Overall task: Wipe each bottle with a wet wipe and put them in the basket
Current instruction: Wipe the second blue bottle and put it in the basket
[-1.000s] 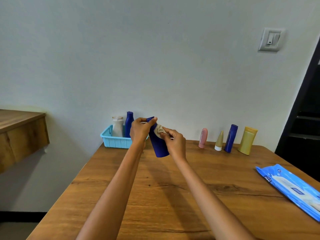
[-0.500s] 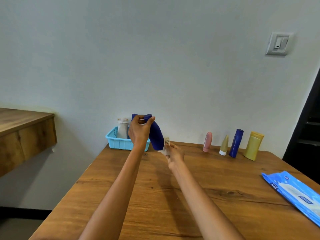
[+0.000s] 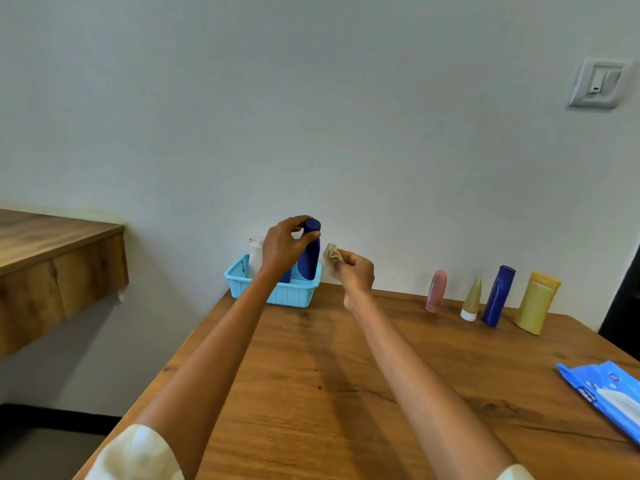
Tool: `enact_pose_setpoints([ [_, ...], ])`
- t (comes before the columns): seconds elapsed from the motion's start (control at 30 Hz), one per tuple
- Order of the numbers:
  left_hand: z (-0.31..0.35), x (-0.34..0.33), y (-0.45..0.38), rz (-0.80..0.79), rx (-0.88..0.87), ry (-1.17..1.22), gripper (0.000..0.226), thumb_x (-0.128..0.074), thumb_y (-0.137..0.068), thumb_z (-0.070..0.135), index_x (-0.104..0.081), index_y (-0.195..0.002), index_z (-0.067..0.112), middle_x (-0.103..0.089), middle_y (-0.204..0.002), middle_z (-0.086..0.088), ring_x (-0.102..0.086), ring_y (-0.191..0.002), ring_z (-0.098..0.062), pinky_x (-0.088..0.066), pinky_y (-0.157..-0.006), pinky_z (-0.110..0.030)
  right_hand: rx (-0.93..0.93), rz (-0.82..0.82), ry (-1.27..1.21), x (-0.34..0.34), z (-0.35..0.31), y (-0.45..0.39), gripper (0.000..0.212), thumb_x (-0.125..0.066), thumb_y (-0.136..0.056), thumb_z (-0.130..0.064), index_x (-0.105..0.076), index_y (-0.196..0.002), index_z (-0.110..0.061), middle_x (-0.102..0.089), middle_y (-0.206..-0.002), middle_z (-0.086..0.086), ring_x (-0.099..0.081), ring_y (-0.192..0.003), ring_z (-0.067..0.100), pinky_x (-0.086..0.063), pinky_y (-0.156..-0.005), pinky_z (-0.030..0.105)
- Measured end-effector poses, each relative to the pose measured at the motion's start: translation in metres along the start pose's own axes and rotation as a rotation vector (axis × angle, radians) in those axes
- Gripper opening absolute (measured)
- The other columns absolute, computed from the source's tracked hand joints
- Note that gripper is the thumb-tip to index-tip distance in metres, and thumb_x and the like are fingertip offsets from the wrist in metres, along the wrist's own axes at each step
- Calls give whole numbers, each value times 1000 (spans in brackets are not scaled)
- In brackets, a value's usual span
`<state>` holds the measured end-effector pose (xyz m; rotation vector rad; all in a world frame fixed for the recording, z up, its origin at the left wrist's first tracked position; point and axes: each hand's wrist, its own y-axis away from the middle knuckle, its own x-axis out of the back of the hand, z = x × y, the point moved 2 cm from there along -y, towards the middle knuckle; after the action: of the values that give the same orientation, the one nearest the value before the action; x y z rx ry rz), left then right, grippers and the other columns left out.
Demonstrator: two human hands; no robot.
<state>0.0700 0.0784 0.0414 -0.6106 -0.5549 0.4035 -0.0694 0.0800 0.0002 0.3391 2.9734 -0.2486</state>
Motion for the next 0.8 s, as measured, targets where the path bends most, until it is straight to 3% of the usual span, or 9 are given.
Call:
enact_pose_setpoints([
  [0.1,-13,3,-23,-30,6,-40,33,-67,-85,30,-64,-117,21,-66,-108,4,-58,-91,-11,-42,-76,-22,-11,1,-26,-10,-6,-13,13,-68,-84,-15,-68,-98,-14,-68,-97,1,-63,-88,14,-48,-65,16],
  [0.27,-46,-4,-57,-117,80,-80,30,-67,-85,20,-64,-114,13,-62,-116,-6,-61,-99,-23,-47,-87,-31,-100,-14,-27,-26,9,-37,16,-67,-85,-14,-65,-100,-19,-64,-106,3,-57,-94,16,-49,-80,27],
  [0.47,-67,-21,-82,-391,-50,-305,33,-67,-83,14,-63,-115,9,-62,-117,-11,-60,-94,-20,-40,-79,-22,-113,-22,-4,-27,33,-57,19,-66,-85,-9,-66,-102,-15,-65,-104,4,-56,-89,15,-43,-59,20],
  [0.63,-60,-28,-106,-543,-156,-505,36,-63,-84,16,-62,-119,9,-63,-120,-8,-59,-103,-21,-40,-84,-24,-155,-15,-11,-27,51,-71,14,-69,-83,-9,-65,-88,-22,-67,-105,5,-62,-100,21,-54,-86,36],
  [0.8,-64,-37,-115,-624,-196,-690,33,-59,-88,31,-61,-120,21,-62,-121,4,-55,-109,-15,-28,-92,-31,-177,-20,-62,-26,56,-77,18,-64,-87,-9,-64,-100,-21,-64,-108,5,-60,-100,20,-53,-82,32],
])
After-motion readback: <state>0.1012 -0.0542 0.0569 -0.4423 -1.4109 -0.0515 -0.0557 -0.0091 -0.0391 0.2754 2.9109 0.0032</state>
